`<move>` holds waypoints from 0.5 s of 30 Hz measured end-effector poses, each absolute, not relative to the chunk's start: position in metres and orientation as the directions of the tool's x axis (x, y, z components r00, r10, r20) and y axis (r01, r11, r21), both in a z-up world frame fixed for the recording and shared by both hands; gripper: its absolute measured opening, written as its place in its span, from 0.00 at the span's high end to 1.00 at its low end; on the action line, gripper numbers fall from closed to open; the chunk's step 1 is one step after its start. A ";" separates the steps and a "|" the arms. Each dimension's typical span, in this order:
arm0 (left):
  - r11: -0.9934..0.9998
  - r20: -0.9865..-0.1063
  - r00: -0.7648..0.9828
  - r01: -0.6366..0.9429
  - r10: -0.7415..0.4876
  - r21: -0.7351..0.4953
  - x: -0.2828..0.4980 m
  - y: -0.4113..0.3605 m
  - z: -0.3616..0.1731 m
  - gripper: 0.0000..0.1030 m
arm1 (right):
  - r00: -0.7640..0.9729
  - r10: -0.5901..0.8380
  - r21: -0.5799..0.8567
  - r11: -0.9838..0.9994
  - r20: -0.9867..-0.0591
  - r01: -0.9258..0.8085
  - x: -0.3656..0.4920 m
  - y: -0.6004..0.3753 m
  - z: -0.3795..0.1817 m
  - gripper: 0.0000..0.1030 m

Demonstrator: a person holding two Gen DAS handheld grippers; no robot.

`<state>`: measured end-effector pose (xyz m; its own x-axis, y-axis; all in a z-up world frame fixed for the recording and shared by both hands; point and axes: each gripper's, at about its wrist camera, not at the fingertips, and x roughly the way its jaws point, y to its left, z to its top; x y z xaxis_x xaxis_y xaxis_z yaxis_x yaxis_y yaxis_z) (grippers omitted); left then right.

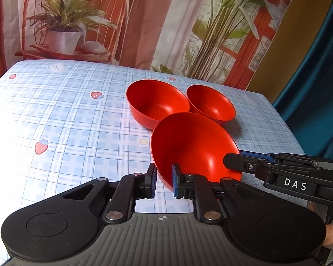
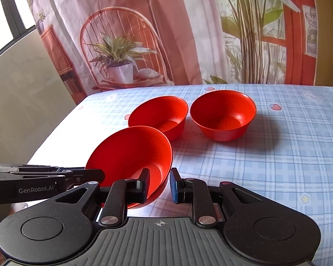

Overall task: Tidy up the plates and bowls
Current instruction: 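Carry the red bowl onto the stacked plates and open the left tool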

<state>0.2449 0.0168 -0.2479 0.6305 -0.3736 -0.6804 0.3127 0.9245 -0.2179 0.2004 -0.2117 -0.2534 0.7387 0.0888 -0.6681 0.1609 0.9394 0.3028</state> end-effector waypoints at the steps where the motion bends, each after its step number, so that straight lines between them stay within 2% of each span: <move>1: 0.925 -0.676 0.635 0.315 -0.372 -0.214 0.241 0.015 -0.245 0.85 | 0.744 0.088 0.305 0.939 -0.663 0.160 0.196 -0.212 -0.250 0.81; 15: 0.908 -0.675 0.631 0.391 -0.381 -0.147 0.176 -0.022 -0.236 0.84 | 0.806 0.078 0.360 0.917 -0.586 0.173 0.109 -0.224 -0.225 0.81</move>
